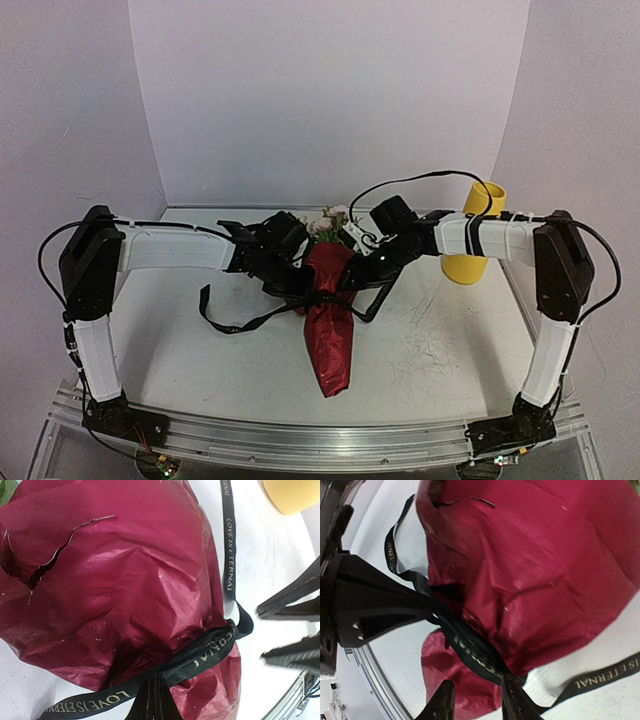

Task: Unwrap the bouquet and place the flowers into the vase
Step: Untie the ribbon from the wrapping paper.

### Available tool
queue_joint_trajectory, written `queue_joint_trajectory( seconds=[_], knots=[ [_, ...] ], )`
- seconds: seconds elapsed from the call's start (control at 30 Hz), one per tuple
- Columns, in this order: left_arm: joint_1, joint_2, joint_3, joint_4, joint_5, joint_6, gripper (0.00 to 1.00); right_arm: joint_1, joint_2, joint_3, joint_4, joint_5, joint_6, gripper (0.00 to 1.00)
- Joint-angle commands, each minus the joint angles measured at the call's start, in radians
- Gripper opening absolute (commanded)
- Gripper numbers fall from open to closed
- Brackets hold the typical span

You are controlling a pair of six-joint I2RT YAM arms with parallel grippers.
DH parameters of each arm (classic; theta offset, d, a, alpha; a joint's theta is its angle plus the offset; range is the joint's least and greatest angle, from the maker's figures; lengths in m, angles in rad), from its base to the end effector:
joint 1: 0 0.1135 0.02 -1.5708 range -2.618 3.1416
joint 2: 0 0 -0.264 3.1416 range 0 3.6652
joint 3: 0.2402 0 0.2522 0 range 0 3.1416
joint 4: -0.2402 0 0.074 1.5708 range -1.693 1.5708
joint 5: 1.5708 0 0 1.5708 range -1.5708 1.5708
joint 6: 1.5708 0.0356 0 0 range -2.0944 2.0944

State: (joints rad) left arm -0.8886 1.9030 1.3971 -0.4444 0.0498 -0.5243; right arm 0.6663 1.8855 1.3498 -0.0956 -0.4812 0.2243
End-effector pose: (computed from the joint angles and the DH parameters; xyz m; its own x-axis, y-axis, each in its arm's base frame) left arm 0.2591 -0.3218 0.2077 -0.8413 0.2427 -0.4831 0.4301 0.8418 -0.3261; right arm 0.3264 0.2776 0.2288 -0.6395 -0.2520 -0.7263 -0.7173 0.5354 0.4459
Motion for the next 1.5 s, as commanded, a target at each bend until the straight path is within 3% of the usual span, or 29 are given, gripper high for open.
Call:
queue_joint_trajectory(
  seconds=[0.0,0.47,0.87,1.47],
  knots=[
    [-0.001,-0.007,0.066,0.018,-0.002,0.006,0.00,0.011,0.053,0.059,-0.025,-0.028,-0.011,0.35],
    [-0.001,0.027,0.088,0.017,0.004,0.014,0.00,0.022,0.123,0.085,-0.033,-0.041,-0.021,0.35],
    [-0.001,-0.022,0.016,0.010,-0.028,0.021,0.00,0.019,0.052,0.011,-0.039,0.047,0.001,0.02],
    [-0.001,-0.119,-0.131,-0.011,-0.073,0.021,0.00,-0.096,-0.045,-0.140,-0.044,0.100,0.000,0.06]
  ],
)
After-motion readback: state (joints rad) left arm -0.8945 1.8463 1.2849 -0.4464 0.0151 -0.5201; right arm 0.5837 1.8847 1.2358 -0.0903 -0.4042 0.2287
